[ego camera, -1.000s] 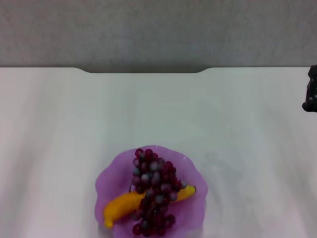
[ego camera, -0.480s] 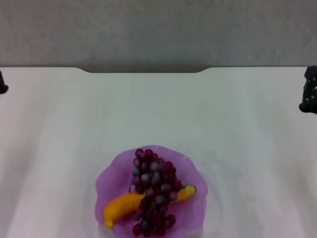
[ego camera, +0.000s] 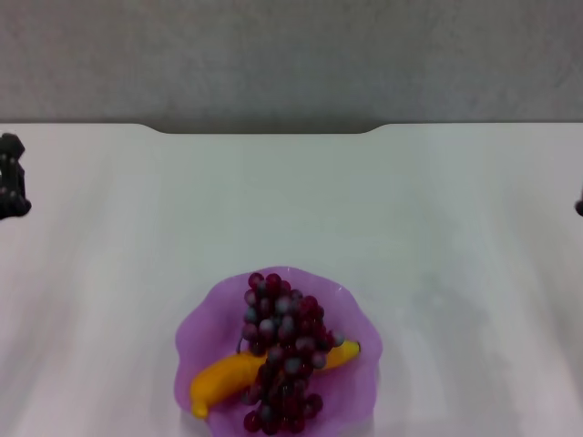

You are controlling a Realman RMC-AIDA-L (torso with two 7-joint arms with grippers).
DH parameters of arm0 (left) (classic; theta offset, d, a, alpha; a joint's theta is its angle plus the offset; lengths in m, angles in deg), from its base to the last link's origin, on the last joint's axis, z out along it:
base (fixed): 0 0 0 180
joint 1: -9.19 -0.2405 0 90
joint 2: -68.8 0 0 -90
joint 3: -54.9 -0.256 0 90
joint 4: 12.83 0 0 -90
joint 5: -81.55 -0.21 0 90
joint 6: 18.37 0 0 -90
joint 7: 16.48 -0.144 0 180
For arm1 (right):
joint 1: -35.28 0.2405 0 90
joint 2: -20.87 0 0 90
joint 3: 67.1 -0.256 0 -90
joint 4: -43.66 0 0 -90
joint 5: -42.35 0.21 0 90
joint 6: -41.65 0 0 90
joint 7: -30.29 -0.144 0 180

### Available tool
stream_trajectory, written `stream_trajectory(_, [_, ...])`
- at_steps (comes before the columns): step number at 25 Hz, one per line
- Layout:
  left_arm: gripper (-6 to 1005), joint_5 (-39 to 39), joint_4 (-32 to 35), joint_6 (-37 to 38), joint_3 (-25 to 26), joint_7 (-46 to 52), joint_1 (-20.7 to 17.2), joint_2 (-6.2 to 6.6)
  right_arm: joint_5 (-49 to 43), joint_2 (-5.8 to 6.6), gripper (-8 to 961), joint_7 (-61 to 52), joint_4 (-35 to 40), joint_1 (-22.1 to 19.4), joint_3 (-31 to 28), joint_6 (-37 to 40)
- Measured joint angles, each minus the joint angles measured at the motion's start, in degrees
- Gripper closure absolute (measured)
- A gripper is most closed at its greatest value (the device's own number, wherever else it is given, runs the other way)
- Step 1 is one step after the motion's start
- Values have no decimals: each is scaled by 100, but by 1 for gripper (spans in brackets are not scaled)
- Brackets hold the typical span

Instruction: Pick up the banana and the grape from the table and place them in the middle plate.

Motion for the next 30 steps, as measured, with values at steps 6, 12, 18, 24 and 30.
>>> stream_trajectory(6, [978, 1, 232, 53, -83, -15, 51, 12, 1135, -15, 932, -24, -1069, 381, 278, 604])
stream_trajectory(12, [978, 1, 360, 74, -192, -2, 127, 0, 2576, -29, 932, -26, -1423, 436, 495, 962])
stream_trajectory(18, [978, -3, 394, 19, -134, -9, 128, -18, 3334, -15, 932, -15, -1710, 454, 828, 1231])
stream_trajectory(24, [978, -3, 684, 3, 463, -52, 229, -242, 3375, -7, 932, -29, -1846, 573, 826, 1166])
stream_trajectory(30, [978, -2, 747, 3, 669, -128, 339, -314, 3655, -16, 932, -233, -2034, 720, 827, 1152])
